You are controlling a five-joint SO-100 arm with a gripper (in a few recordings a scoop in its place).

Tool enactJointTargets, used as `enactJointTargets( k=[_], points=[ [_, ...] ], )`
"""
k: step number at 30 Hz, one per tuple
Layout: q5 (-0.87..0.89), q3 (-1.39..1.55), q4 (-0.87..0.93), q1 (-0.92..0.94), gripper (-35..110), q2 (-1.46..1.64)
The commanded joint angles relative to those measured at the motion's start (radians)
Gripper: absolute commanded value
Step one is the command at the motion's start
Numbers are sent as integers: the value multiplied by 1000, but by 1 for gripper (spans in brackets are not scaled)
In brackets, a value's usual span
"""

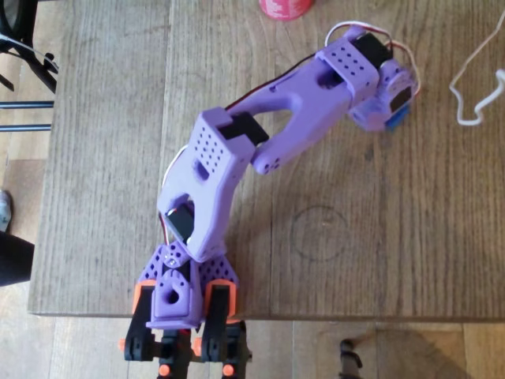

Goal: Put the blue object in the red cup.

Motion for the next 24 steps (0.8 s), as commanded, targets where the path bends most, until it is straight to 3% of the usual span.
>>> enactJointTargets(
  k=[1,14,24],
  points=[
    [-23,-202,-17,-34,1,250],
    [-164,-327,-55,-428,1,489],
    [-207,-172,-147,-755,1,545]
  ],
)
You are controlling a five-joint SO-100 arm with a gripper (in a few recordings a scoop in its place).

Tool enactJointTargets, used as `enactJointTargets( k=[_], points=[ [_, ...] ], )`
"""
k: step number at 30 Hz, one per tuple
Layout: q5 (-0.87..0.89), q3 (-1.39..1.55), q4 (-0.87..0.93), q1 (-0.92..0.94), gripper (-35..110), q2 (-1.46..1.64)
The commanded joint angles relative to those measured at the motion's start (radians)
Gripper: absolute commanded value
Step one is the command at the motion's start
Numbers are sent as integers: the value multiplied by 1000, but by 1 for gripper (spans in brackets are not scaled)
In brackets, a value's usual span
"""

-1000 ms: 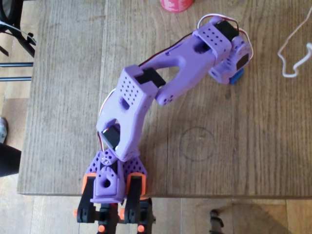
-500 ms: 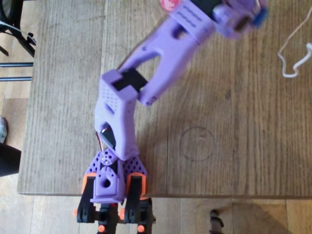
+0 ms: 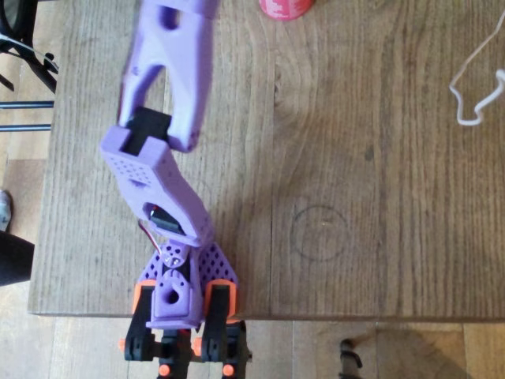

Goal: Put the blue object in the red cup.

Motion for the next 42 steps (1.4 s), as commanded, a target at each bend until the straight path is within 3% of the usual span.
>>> enactJointTargets(
  k=[1,8,19,42],
  points=[
    [-17,77,-97,-97,1,107],
    [-64,321,-347,-78,0,80],
    [-92,426,-568,35,0,-28],
    [-287,552,-660,25,0,-77]
  ],
)
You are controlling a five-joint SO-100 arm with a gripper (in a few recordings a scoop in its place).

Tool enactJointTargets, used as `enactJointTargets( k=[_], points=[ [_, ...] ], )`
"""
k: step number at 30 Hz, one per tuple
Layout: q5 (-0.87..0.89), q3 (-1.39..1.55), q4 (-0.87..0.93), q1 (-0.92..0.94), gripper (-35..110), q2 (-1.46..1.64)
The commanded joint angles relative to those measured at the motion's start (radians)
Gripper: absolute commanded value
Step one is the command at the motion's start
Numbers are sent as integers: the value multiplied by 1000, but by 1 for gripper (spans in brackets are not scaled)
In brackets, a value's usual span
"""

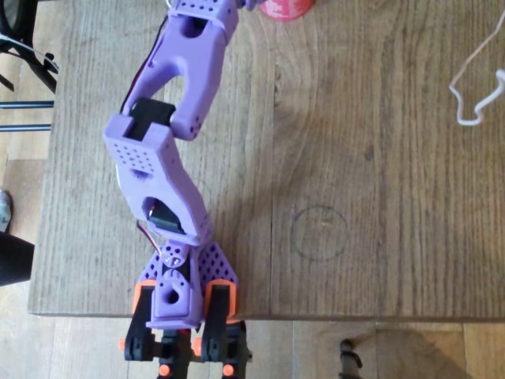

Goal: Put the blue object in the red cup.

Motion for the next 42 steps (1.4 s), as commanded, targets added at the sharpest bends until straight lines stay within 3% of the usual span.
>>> enactJointTargets(
  k=[1,23,25,29,42],
  points=[
    [-18,-32,-46,-2,0,28],
    [-57,-66,-124,49,1,-43],
    [-49,-67,-110,57,22,-40],
    [-48,-69,-89,72,40,-37],
    [-55,-86,-72,86,36,-32]
  ],
)
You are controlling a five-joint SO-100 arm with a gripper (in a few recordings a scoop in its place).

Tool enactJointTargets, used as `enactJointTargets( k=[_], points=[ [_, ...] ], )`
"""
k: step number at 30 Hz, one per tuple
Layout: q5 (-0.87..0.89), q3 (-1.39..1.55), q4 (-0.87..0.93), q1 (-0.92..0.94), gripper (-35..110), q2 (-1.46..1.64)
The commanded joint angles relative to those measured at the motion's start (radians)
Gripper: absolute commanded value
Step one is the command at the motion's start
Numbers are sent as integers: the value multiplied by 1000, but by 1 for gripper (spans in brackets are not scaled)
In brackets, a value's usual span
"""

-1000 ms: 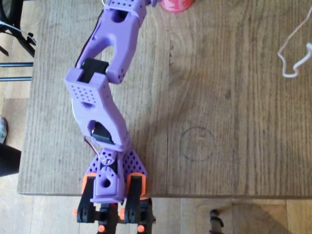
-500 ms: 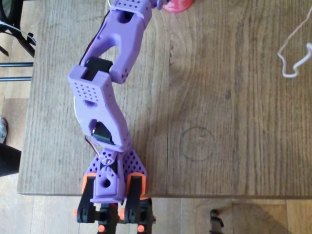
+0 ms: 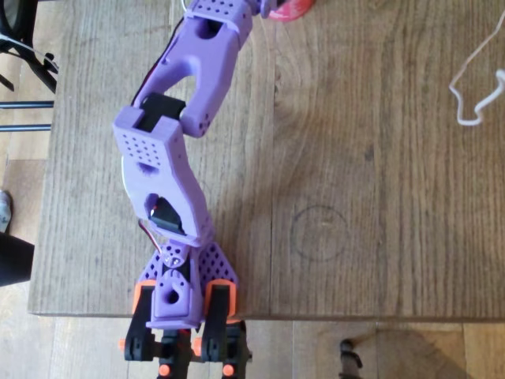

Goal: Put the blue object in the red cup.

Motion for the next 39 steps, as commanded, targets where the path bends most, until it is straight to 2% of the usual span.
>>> enactJointTargets(
  k=[1,4,5,6,23,27,31,33,35,37,39],
  points=[
    [-5,-84,2,17,35,37],
    [-9,-89,2,20,31,40],
    [-9,-89,0,20,7,44],
    [-11,-87,-9,18,0,48],
    [12,-61,-52,5,0,133],
    [127,-72,-133,9,0,222],
    [387,-54,-149,77,0,370],
    [549,-34,-44,124,0,468],
    [692,-12,160,153,0,589],
    [772,40,347,163,0,729],
    [804,133,448,158,0,894]
  ],
)
